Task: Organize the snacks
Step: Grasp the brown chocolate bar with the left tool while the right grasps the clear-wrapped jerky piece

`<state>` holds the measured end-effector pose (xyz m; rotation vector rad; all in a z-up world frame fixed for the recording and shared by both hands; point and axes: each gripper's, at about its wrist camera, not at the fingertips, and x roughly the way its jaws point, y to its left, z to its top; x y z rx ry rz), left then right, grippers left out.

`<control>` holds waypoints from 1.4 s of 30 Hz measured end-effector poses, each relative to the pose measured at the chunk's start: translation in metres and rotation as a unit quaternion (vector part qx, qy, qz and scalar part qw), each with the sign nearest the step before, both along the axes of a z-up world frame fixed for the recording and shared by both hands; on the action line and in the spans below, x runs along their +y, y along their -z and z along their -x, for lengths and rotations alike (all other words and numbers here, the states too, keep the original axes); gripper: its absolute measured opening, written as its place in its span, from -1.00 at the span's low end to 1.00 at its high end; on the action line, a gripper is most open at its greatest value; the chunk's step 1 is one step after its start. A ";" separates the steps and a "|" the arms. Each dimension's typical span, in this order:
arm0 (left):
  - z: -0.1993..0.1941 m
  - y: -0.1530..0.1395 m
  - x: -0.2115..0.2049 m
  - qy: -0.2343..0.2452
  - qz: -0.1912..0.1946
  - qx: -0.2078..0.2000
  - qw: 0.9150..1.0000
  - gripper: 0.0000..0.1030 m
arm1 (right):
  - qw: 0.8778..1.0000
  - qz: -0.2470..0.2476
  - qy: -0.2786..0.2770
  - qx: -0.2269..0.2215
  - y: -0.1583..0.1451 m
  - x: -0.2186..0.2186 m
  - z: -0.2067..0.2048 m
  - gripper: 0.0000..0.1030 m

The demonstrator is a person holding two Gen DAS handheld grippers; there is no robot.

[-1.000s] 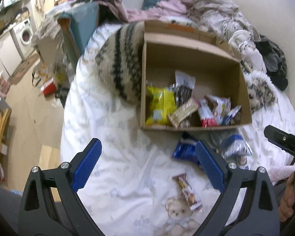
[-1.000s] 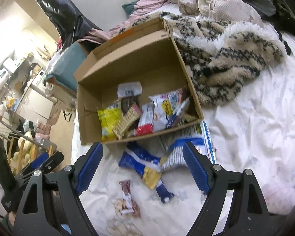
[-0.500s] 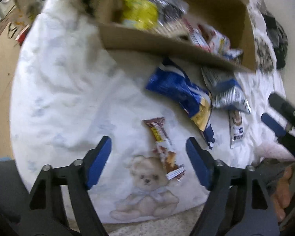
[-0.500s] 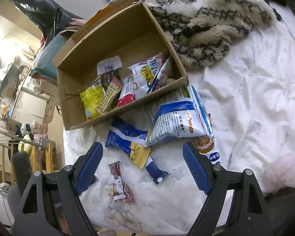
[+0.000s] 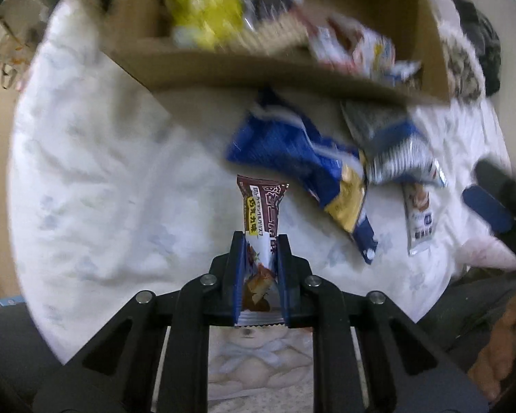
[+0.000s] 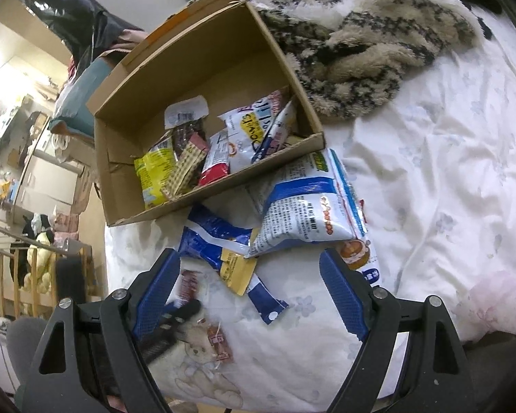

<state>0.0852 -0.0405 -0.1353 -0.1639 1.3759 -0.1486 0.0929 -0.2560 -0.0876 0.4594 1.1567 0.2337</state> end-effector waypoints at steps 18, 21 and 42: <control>-0.017 -0.055 0.067 -0.005 -0.085 -0.059 0.995 -0.73 | 0.955 0.108 -0.265 0.073 0.056 0.141 0.032 0.59; -0.020 -0.049 0.071 -0.018 -0.087 -0.059 0.994 -0.73 | 0.942 0.126 -0.299 0.085 0.068 0.157 0.041 0.43; -0.022 -0.041 0.074 -0.038 -0.090 -0.056 0.994 -0.73 | 0.957 0.098 -0.269 0.050 0.047 0.143 0.029 -0.65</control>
